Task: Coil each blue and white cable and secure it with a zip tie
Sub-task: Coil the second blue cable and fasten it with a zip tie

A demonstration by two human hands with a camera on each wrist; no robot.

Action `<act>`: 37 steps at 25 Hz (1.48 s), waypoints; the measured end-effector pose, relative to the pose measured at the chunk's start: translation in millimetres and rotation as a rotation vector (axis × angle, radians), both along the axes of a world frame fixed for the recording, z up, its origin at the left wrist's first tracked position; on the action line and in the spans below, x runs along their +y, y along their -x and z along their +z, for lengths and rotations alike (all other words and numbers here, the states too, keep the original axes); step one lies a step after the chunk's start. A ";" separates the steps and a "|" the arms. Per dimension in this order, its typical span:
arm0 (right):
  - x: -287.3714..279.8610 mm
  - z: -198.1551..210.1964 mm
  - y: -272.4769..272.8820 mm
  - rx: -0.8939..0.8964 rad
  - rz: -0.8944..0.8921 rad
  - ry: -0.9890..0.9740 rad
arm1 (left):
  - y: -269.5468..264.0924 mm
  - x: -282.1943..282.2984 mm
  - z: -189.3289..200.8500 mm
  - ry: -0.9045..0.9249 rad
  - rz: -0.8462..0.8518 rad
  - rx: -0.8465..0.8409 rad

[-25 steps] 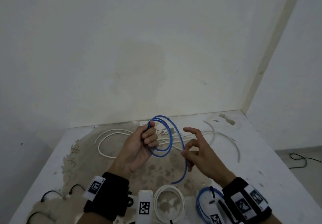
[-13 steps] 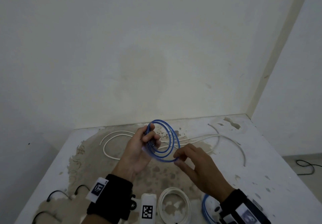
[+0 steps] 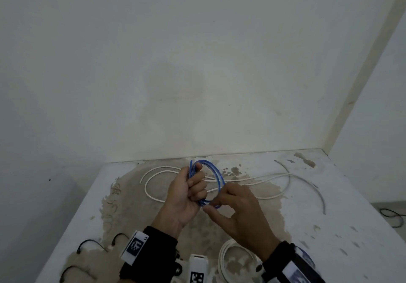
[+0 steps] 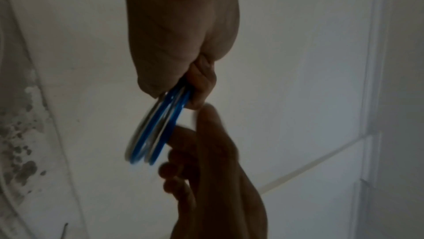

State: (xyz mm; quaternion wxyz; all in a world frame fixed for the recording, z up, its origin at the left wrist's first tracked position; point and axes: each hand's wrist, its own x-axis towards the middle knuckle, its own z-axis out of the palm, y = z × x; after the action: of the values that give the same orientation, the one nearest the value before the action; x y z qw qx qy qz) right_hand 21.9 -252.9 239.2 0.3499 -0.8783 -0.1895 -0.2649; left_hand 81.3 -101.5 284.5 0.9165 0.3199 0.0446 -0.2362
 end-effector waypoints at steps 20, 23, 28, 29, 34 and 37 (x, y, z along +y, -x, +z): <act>8.0 24.5 -32.8 0.497 0.056 -0.805 | -15.2 -6.9 -4.5 -0.796 0.073 -0.385; 11.1 19.2 -35.7 0.470 0.048 -0.781 | -14.0 -8.4 -6.3 -0.808 0.089 -0.409; 4.7 10.5 -37.1 0.276 -0.018 -0.375 | -10.7 -6.7 -8.7 -0.989 0.000 -0.456; 3.6 7.8 -37.3 0.230 -0.018 -0.269 | -11.1 -6.0 -8.1 -0.995 -0.014 -0.454; 2.9 5.1 -43.1 0.109 -0.039 -0.275 | -9.8 -1.8 -2.1 -0.888 -0.063 -0.448; 8.5 8.5 -40.7 0.149 -0.024 -0.300 | -10.4 3.0 -4.7 -0.888 -0.063 -0.436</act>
State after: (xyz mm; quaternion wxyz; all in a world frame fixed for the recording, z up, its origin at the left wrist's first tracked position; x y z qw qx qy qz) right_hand 62.6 -244.5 247.7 0.4870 -0.8357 -0.1109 -0.2282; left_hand 91.7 -98.4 279.8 0.6722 0.7225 -0.0618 -0.1495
